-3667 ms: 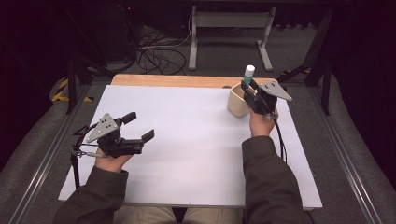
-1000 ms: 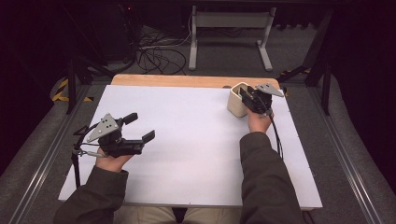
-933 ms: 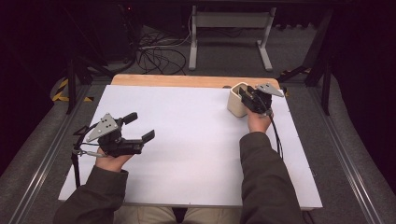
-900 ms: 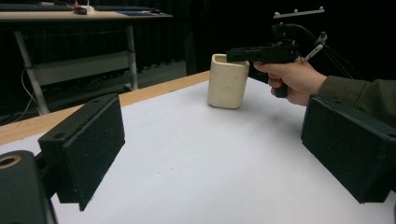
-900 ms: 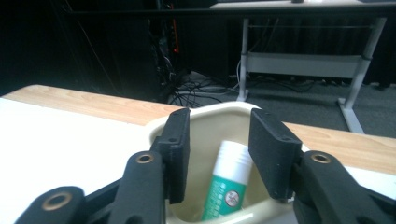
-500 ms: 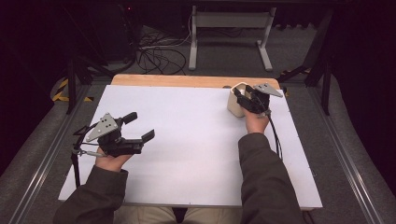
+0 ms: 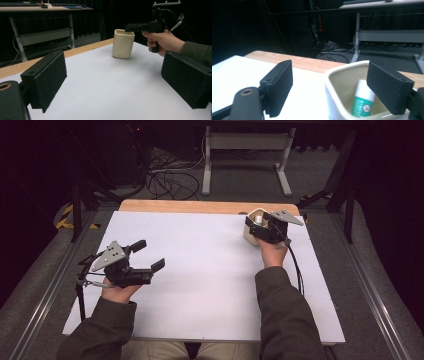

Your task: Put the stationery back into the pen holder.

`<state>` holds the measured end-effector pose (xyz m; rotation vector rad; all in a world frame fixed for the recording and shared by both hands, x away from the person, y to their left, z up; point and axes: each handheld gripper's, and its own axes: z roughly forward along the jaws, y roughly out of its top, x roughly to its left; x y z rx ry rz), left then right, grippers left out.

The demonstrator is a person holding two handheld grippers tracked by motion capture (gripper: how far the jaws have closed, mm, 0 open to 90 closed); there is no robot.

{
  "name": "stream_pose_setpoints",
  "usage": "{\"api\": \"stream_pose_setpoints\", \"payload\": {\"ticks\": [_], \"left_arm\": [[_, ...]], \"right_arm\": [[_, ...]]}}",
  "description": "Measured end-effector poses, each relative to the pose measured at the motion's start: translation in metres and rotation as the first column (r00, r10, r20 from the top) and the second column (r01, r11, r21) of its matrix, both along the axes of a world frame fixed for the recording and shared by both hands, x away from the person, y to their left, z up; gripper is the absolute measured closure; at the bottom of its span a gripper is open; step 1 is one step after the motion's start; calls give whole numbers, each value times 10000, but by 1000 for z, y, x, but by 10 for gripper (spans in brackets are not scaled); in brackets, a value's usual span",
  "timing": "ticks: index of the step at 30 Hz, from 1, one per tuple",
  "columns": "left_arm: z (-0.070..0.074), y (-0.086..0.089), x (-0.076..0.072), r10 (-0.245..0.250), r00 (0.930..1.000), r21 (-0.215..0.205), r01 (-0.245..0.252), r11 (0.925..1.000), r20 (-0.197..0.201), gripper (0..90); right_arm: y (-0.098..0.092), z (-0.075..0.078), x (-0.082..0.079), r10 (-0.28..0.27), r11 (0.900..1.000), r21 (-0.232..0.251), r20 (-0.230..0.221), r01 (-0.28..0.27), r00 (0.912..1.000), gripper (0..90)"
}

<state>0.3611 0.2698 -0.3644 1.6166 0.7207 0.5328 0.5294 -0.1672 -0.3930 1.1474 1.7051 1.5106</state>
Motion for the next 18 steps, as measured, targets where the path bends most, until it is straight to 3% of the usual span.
{"api": "stream_pose_setpoints", "payload": {"ticks": [7,12,18], "left_arm": [[1,-2,-1,-63,10000,36,63,10000,75,71],[1,-1,-1,-37,10000,-22,37,10000,59,71],[1,-2,-2,-54,10000,-39,55,10000,57,71]], "right_arm": [[6,-5,-19,533,9986,-33,164,-532,9984,158],[6,-4,-28,812,9966,120,-48,-811,9967,90],[7,1,-41,970,9940,498,28,-970,9953,80]]}}
